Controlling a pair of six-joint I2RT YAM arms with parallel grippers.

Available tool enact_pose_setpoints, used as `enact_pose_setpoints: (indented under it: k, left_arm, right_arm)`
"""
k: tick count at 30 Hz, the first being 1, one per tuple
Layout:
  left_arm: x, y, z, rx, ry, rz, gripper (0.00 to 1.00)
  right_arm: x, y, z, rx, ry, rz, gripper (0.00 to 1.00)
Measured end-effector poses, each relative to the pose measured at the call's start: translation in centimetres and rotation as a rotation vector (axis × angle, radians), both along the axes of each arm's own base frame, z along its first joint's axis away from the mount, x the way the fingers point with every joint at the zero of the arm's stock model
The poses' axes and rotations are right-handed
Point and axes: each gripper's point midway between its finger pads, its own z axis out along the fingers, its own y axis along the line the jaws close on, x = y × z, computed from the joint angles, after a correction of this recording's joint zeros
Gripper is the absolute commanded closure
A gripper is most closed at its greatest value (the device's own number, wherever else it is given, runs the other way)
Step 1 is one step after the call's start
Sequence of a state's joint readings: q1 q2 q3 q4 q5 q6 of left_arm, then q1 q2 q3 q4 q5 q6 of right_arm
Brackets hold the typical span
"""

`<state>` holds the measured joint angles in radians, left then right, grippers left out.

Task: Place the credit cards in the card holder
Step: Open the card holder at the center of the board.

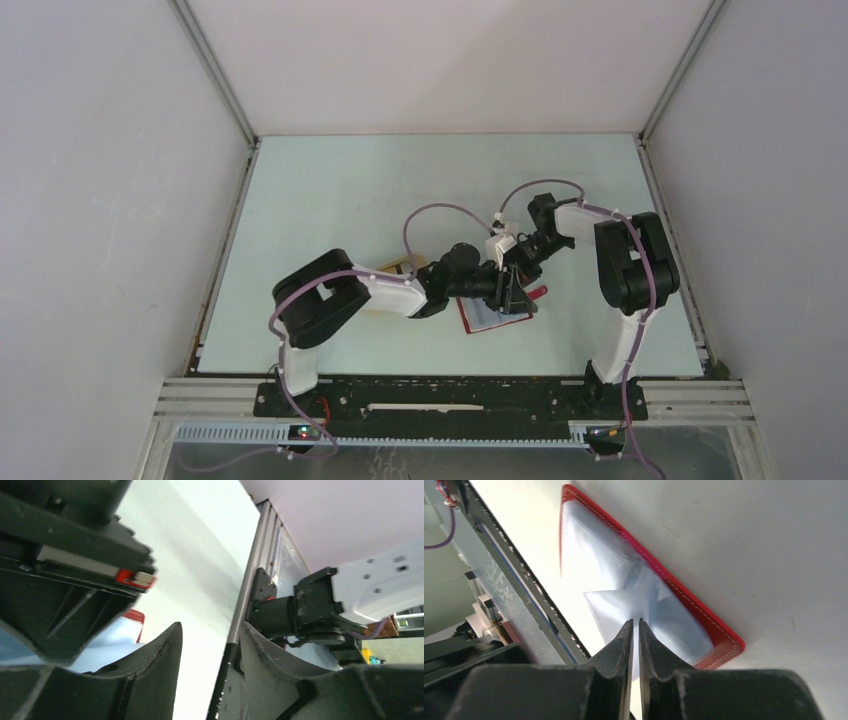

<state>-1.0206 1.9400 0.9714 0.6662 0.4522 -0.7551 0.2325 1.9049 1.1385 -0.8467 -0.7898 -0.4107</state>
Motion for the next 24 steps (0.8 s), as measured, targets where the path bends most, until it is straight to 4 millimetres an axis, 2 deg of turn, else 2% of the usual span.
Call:
enact_pose_setpoints:
  k: [6,9,12,18,20,24]
  left_arm:
    - [0.0,1.9,4.6,-0.051,-0.091,0.046,0.49]
    - [0.2,3.8,5.4,-0.028,-0.125,0.110,0.49]
    - [0.6,5.9,4.6,0.038,-0.132,0.189,0.49]
    - [0.8,9.9,-0.2,0.227,-0.089,0.300,0.49]
    - [0.8,10.6,-1.3,0.267,-0.075,0.319,0.48]
    - [1.0,11.0,-1.8,0.289,-0.070,0.344,0.48]
  right_arm:
    - [0.2,-0.9,-1.0,-0.070,-0.005,-0.007,0.85]
    - [0.4,-1.1,-1.2,-0.085,-0.011,-0.009,0.85]
    - [0.6,-1.2,-1.1,-0.093,-0.023,-0.013,0.85]
    - [1.6,-1.5,0.0,-0.096,-0.099,-0.024,0.85]
    - [2.1,-1.6,0.6,-0.096,-0.136,-0.031,0.85]
    - [3.0,-2.3,2.6,-0.097,-0.254,-0.057,0.83]
